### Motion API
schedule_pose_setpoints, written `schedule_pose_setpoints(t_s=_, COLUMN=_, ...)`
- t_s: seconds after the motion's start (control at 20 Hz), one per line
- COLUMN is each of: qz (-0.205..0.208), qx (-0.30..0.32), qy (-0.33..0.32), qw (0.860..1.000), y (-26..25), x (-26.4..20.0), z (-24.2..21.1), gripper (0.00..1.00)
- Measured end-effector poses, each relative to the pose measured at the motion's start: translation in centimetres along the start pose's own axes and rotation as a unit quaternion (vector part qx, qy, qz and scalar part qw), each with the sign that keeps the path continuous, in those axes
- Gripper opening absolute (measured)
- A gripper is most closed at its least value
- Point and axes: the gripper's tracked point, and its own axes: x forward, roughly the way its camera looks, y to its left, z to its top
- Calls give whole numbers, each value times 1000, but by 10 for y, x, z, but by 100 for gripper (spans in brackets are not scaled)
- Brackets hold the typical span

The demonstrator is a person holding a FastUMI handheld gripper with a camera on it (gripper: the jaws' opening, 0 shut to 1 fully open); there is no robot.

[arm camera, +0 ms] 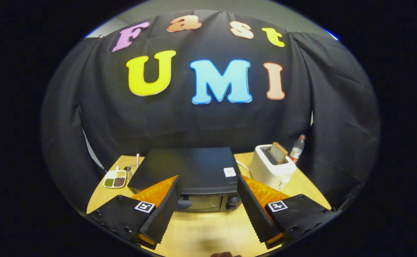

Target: Open the toaster oven, put the food inside, and close the toaster oven door.

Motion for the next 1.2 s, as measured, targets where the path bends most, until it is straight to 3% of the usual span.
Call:
schedule_pose_setpoints(t_s=0.2, qz=-50, qx=7, qy=-89, qw=995, y=-67, x=-28, z=46, gripper=98)
schedule_pose_setpoints(t_s=0.45, qz=-80, qx=-10, qy=-132, qw=988, y=-118, x=-63, z=60, gripper=98)
schedule_pose_setpoints(t_s=0.95, qz=-67, qx=-54, qy=-69, qw=994, y=-130, x=-84, z=-20, gripper=96)
schedule_pose_setpoints(t_s=1.2, qz=-44, qx=-37, qy=-59, qw=997, y=-112, x=-68, z=-13, gripper=97)
